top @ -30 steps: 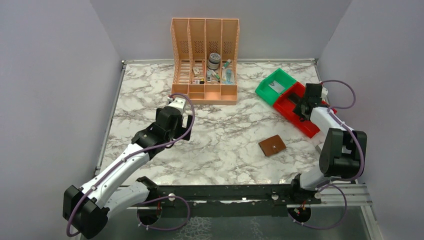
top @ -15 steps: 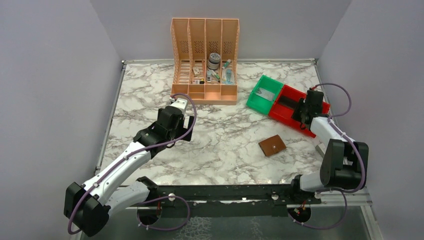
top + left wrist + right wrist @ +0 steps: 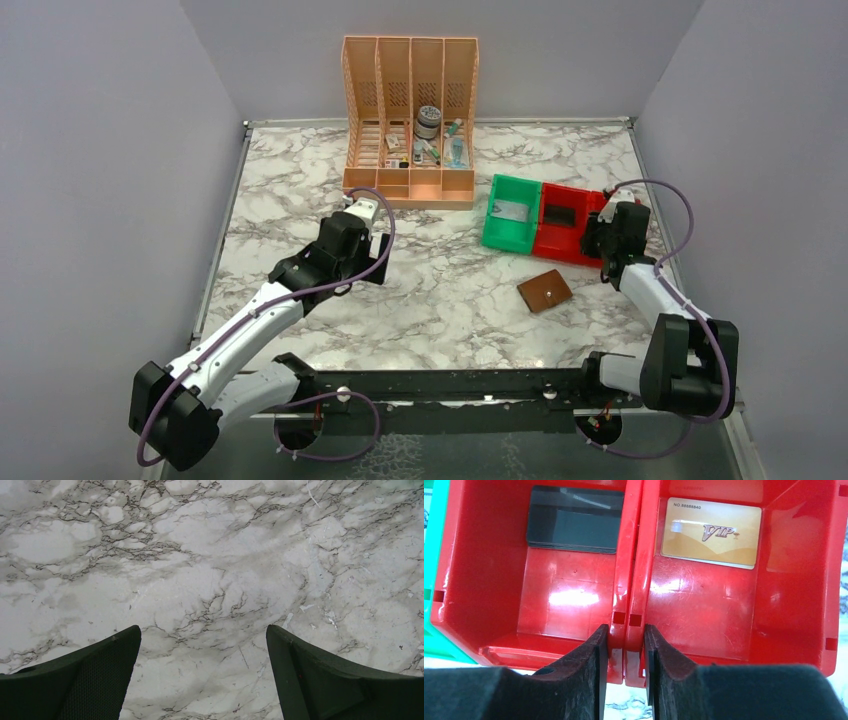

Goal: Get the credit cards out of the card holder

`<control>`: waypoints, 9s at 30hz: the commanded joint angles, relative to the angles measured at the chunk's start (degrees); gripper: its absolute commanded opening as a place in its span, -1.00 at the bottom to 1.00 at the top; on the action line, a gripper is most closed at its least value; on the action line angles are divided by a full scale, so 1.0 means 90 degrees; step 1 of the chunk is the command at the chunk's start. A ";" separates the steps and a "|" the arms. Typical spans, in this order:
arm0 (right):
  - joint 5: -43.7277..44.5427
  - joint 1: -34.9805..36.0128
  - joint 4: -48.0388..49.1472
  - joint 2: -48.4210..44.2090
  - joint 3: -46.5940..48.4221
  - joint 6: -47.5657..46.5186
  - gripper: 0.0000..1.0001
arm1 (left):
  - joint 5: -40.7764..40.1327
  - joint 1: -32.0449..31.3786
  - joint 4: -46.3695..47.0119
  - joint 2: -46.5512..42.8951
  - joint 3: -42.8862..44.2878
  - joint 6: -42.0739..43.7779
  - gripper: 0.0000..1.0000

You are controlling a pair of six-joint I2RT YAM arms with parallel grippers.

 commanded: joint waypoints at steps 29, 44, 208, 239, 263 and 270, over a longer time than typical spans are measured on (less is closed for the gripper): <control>-0.1921 0.0682 -0.0300 -0.0035 0.0570 -0.0743 -0.62 | 0.0209 0.0037 0.0106 -0.0048 0.0039 0.0037 0.98; -0.0734 0.2268 -0.0442 0.0347 0.0839 0.1243 -0.64 | 0.0191 0.0072 0.0100 0.0103 0.0052 0.0012 0.98; 0.1467 0.5635 -0.3072 0.0250 0.0046 0.4513 0.11 | 0.0284 0.0447 0.0529 -0.0920 -0.0236 0.0057 0.98; 0.1246 0.6916 -0.4272 0.0482 0.1480 0.5517 -0.29 | 0.0780 0.0850 0.0596 -0.0554 -0.0166 -0.0090 0.98; 0.2506 0.7654 -0.5174 0.2170 0.2387 0.6344 -0.31 | 0.0562 0.0914 0.0546 -0.0680 -0.0194 -0.0070 0.98; 0.2253 0.7657 -0.4806 0.1944 0.2359 0.6336 -0.23 | 0.0581 0.0908 0.0537 -0.0652 -0.0205 -0.0065 0.98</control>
